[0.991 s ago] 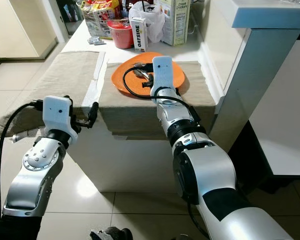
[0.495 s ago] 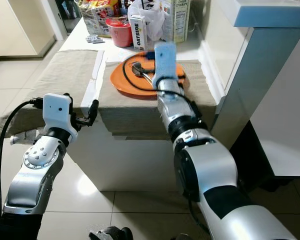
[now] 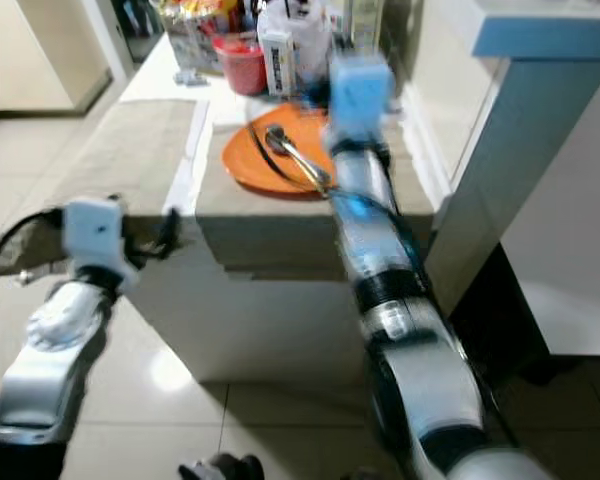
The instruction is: Setting the table
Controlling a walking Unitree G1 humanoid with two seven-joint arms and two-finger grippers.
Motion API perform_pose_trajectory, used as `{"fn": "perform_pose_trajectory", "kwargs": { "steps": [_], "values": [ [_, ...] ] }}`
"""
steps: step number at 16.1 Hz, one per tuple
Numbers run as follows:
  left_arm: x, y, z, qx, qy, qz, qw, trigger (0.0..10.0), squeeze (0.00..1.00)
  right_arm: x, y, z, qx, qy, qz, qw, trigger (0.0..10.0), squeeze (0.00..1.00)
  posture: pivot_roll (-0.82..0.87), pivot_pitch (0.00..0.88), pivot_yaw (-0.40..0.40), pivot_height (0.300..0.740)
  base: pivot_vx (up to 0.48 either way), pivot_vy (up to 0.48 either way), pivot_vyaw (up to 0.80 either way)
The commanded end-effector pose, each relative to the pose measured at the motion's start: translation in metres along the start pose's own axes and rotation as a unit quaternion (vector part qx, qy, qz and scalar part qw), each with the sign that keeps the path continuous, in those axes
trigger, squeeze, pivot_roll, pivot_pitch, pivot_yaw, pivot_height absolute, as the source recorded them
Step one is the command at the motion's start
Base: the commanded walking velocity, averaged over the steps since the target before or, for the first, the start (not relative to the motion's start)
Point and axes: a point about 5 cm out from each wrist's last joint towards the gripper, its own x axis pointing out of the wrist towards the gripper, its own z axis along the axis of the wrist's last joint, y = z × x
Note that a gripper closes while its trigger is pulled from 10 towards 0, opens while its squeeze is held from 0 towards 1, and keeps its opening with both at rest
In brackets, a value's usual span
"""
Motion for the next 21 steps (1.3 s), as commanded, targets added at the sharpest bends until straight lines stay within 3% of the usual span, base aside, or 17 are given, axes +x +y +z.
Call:
{"fn": "perform_pose_trajectory", "kwargs": {
  "steps": [1, 3, 6, 8, 12, 14, 17, 21],
  "values": [
    [-0.006, 0.007, 0.002, 0.003, -0.003, 0.005, 1.000, 10.0, 0.00, -0.009, -0.012, 0.012, -0.003, -0.022, -0.012, 1.000, 10.0, 0.00, -0.05, 0.034, 0.071, 0.740, 0.000, 0.000, 0.00],
    [-0.014, 0.012, -0.001, -0.002, 0.000, 0.010, 1.000, 10.0, 0.00, -0.052, -0.028, 0.010, -0.040, -0.005, -0.009, 0.999, 10.0, 0.00, -0.07, 0.019, 0.070, 0.740, 0.000, 0.000, 0.00],
    [-0.017, 0.013, -0.003, -0.012, 0.000, 0.009, 1.000, 10.0, 0.00, -0.094, -0.041, 0.005, -0.084, 0.019, 0.013, 0.996, 10.0, 0.00, -0.09, 0.002, 0.060, 0.740, 0.000, 0.000, 0.00],
    [-0.014, 0.006, -0.008, -0.023, -0.001, -0.004, 1.000, 10.0, 0.00, -0.142, -0.055, -0.013, -0.125, 0.091, 0.042, 0.987, 10.0, 0.00, -0.12, 0.000, 0.048, 0.740, 0.000, 0.000, 0.00],
    [-0.020, -0.002, -0.022, -0.061, 0.019, -0.007, 0.998, 10.0, 0.00, -0.198, -0.069, -0.046, -0.144, 0.217, 0.055, 0.964, 10.0, 0.00, -0.13, 0.000, 0.041, 0.740, 0.000, 0.000, 0.00],
    [-0.039, -0.005, -0.035, -0.077, 0.043, 0.001, 0.996, 10.0, 0.00, -0.204, -0.061, -0.049, -0.119, 0.234, 0.083, 0.962, 10.0, 0.00, -0.12, 0.000, 0.039, 0.740, 0.000, 0.000, 0.00],
    [-0.070, 0.012, -0.053, -0.073, 0.076, 0.038, 0.994, 10.0, 0.00, -0.205, -0.050, -0.046, -0.067, 0.242, 0.108, 0.962, 10.0, 0.00, -0.11, 0.000, 0.049, 0.740, 0.000, 0.000, 0.00],
    [-0.074, 0.004, -0.053, -0.088, 0.069, 0.028, 0.993, 10.0, 0.00, -0.204, -0.048, -0.048, -0.051, 0.235, 0.111, 0.964, 10.0, 0.00, -0.10, 0.000, 0.049, 0.740, 0.000, 0.000, 0.00]
  ]
}}
